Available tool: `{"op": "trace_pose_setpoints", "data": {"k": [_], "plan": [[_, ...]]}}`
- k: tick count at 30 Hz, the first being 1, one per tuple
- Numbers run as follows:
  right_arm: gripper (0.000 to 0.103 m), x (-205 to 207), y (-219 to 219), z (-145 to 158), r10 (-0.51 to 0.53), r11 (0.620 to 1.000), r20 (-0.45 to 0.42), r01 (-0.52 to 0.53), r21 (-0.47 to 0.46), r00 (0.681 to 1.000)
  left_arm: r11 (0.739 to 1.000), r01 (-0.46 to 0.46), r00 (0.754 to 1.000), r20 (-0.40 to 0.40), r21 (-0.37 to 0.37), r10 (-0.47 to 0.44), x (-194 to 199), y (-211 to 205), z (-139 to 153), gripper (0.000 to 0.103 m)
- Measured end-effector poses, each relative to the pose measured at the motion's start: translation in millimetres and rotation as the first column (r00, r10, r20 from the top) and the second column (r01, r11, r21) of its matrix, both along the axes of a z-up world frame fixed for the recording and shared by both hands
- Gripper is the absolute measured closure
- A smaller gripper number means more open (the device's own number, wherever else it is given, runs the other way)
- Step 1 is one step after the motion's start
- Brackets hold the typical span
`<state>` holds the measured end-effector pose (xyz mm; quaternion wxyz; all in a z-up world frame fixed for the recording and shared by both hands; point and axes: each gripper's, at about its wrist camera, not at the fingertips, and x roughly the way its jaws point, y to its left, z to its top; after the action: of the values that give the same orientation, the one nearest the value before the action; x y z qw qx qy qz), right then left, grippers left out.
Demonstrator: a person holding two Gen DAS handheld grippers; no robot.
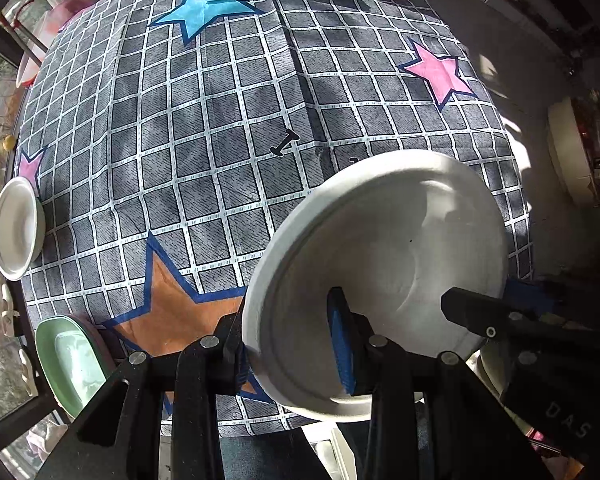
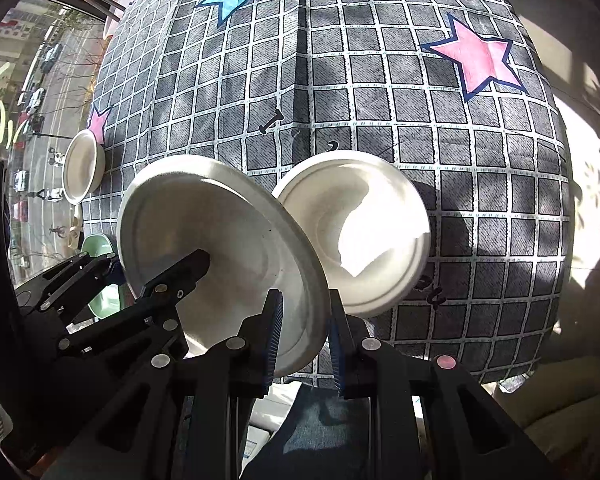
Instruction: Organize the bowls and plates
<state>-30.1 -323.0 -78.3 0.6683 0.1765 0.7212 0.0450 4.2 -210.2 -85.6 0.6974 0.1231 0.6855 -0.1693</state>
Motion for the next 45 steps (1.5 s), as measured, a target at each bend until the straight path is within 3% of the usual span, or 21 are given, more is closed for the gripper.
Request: {"op": "trace_pose_setpoints", "data": {"k": [14,17,19,20,21,23,24,25,34,41,45], "plan": [[0.079,-4.7,-52.9,-25.4,-0.047,0.998,-0.043,0.045,-0.051,0.998,0.998,0.058,0.998,-0.030,0.002,-0.058,8.6,-57.9,-23.8,0.067],[0.079,0.8,-57.7,-32.2,-0.045,0.998,-0.044,0.042,-0.051,0.998,0.999,0.050,0.998,-0.038,0.015,-0.050,12.6,-59.8,-30.4,0.059],[0.078,3.7,-58.8,-34.8,-0.040,0.998,-0.043,0.038,-0.050,0.998,0.999,0.039,0.999,-0.031,0.036,-0.038,12.9,-56.1,-31.4,0.039],[0.078,4.9,-59.0,-35.1,-0.037,0.998,-0.042,0.035,-0.060,0.998,0.999,0.031,0.999,-0.017,0.042,-0.030,12.7,-52.2,-30.2,0.034],[0.077,5.9,-59.5,-35.4,-0.037,0.997,-0.040,0.034,-0.066,0.999,0.999,0.025,1.000,-0.007,0.048,-0.024,12.7,-48.1,-29.1,0.029],[0.053,5.8,-62.8,-36.2,-0.047,0.996,-0.037,0.044,-0.076,0.998,0.998,0.000,1.000,-0.003,0.061,0.000,13.9,-34.0,-28.4,0.025],[0.030,4.0,-66.3,-35.5,-0.058,0.995,-0.029,0.055,-0.081,0.998,0.998,-0.018,1.000,-0.008,0.053,0.018,14.5,-26.4,-28.0,0.022],[0.017,2.6,-69.5,-34.9,-0.066,0.995,-0.019,0.064,-0.071,0.998,0.998,-0.046,0.999,-0.012,0.048,0.047,14.6,-15.4,-27.2,0.022],[0.017,-22.2,-91.6,-47.3,-0.153,0.987,-0.078,0.149,-0.054,0.985,0.975,-0.217,0.975,-0.037,0.048,0.219,5.6,51.0,-25.4,0.022],[0.017,-17.4,-75.9,-44.0,-0.132,0.991,-0.074,0.129,-0.047,0.989,0.973,-0.225,0.974,-0.002,0.044,0.225,1.2,66.1,-21.3,0.022],[0.017,-6.0,-53.0,-35.8,-0.083,0.996,-0.052,0.081,-0.042,0.995,0.968,-0.246,0.968,0.058,0.042,0.244,8.1,81.2,-11.2,0.022]]}}
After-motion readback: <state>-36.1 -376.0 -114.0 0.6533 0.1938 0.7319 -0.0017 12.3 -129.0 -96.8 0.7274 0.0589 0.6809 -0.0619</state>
